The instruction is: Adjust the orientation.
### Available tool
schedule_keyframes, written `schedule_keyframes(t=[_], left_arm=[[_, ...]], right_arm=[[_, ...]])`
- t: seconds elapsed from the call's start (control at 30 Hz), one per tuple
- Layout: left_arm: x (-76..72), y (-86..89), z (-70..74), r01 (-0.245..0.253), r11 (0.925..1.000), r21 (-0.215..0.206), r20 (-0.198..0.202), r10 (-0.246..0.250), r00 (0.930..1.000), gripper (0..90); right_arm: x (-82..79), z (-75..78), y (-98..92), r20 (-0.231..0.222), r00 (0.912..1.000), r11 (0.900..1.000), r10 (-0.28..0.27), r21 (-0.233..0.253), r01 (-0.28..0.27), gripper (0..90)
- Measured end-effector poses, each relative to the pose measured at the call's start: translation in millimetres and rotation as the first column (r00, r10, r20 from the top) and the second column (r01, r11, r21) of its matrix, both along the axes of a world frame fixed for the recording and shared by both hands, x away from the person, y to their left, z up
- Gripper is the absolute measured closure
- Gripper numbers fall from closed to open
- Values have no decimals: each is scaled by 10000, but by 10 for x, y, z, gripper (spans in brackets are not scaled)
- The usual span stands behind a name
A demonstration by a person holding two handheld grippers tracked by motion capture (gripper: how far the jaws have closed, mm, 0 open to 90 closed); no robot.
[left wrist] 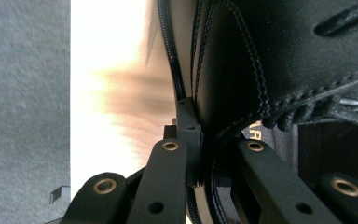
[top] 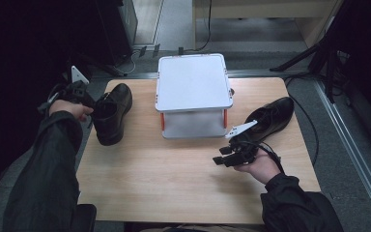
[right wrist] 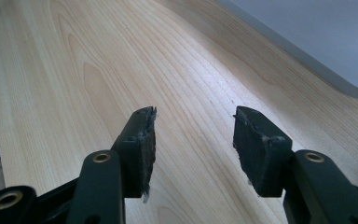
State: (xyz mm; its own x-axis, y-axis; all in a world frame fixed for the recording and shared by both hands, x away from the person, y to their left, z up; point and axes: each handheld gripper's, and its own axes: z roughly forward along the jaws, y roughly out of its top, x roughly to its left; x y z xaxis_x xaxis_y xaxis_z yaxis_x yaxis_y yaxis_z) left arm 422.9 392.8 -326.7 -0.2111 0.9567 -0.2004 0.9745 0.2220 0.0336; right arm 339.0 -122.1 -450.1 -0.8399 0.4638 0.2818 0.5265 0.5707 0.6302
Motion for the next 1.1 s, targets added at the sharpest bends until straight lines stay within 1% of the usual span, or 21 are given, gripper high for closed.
schedule_keyframes(t=[0.03,0.07,0.1,0.2,0.3,0.33,0.4,0.43,0.47,0.5,0.53,0.57,0.6,0.63,0.67,0.7,0.77,0.87,0.9,0.93,1.1], left_arm=[[62,-57,178,69,9999,145,205,-72,9998,860],[92,-82,272,137,9998,175,316,-143,9994,859],[92,-82,272,137,9998,175,316,-143,9994,859],[194,-213,562,242,9994,235,652,-257,9975,859],[299,-363,817,326,9991,288,853,-350,9957,859],[348,-441,944,385,9984,408,1006,-424,9940,858],[410,-563,1096,499,9972,551,1134,-559,9920,858],[473,-715,1228,492,9974,519,1270,-554,9903,858],[473,-715,1228,492,9974,519,1270,-554,9903,858],[533,-862,1312,592,9974,410,1308,-641,9893,858],[533,-862,1312,592,9974,410,1308,-641,9893,857],[565,-933,1341,746,9966,354,1346,-787,9878,857],[631,-1096,1365,918,9952,333,1337,-954,9864,858],[631,-1096,1365,918,9952,333,1337,-954,9864,857],[694,-1250,1357,1117,9929,402,1301,-1160,9847,858],[694,-1250,1357,1117,9929,402,1301,-1160,9847,857],[759,-1427,1307,1286,9911,342,1238,-1319,9835,857],[819,-1580,1247,1543,9876,277,1139,-1565,9811,857],[856,-1679,1202,1589,9870,227,1152,-1605,9803,857],[856,-1679,1202,1589,9870,227,1152,-1605,9803,857],[946,-1882,1118,1514,9879,327,1089,-1541,9820,855]], right_arm=[[-1,0,1,-1,10000,10000,2,-6,-2,495],[-1,-1,3,-6,10000,10000,17,-1,-17,495],[-1,-2,4,-15,10000,10000,24,-9,-24,495],[-2,-2,6,-33,10000,10000,36,-15,-37,495],[-3,-2,8,-41,10000,10000,63,-9,-63,495],[-3,-1,8,-44,10000,10000,67,-3,-67,495],[-5,2,4,-46,10000,10000,65,29,-65,496],[-4,2,3,-58,10000,10000,73,37,-72,496],[-5,2,4,-72,10000,10000,69,33,-68,496],[-8,2,6,-71,9999,10000,86,32,-86,496],[-8,2,6,-71,9999,10000,86,32,-86,496],[-11,0,10,-73,9999,9999,109,36,-109,496],[-22,-8,29,-83,9998,9999,170,22,-170,496],[-22,-8,29,-83,9998,9999,170,22,-170,496],[-32,-10,39,-62,9998,9998,193,-1,-193,496],[-32,-10,39,-62,9998,9998,193,-1,-193,496],[-44,-16,41,-76,9997,9998,221,16,-220,496],[-60,-29,21,-70,9997,9997,227,-5,-227,497],[-71,-34,-13,-84,9998,9998,178,14,-178,497],[-73,-35,-26,-85,9998,9998,174,28,-173,497],[-81,-21,-100,-52,10000,9999,2,158,-1,500]])
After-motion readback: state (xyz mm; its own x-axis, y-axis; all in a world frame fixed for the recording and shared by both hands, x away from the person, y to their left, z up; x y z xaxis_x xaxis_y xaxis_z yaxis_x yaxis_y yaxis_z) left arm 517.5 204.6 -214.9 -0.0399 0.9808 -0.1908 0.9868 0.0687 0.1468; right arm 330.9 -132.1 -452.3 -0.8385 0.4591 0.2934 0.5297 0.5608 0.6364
